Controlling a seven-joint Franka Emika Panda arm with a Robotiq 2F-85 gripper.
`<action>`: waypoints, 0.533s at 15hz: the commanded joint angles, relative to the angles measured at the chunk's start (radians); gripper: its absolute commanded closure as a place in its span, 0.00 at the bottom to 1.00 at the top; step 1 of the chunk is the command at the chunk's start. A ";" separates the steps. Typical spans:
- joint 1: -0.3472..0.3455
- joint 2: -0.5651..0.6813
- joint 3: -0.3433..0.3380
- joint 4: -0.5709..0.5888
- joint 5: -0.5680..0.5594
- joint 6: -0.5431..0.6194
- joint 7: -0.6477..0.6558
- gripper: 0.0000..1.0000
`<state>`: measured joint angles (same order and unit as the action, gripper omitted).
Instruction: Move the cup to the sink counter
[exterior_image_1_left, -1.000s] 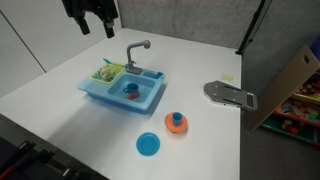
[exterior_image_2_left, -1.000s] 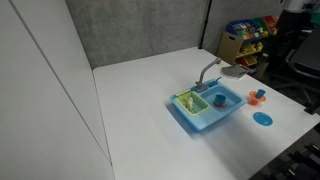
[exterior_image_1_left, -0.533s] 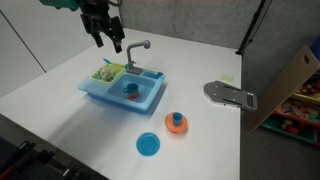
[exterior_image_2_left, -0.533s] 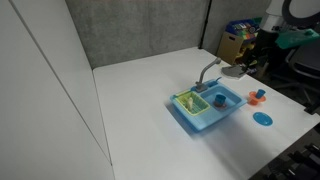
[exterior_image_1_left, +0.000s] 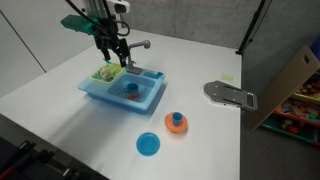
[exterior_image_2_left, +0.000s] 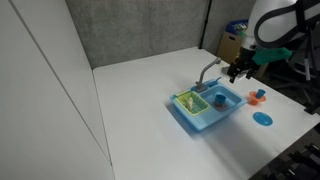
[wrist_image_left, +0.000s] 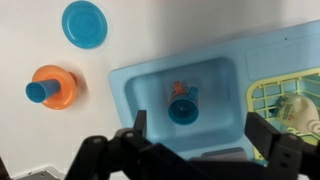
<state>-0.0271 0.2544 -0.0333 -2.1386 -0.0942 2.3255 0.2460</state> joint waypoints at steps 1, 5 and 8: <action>0.003 0.100 -0.005 0.088 0.030 -0.020 -0.039 0.00; 0.002 0.184 -0.006 0.141 0.029 -0.021 -0.066 0.00; -0.002 0.247 -0.005 0.180 0.030 -0.024 -0.090 0.00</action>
<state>-0.0271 0.4388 -0.0342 -2.0255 -0.0894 2.3252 0.2063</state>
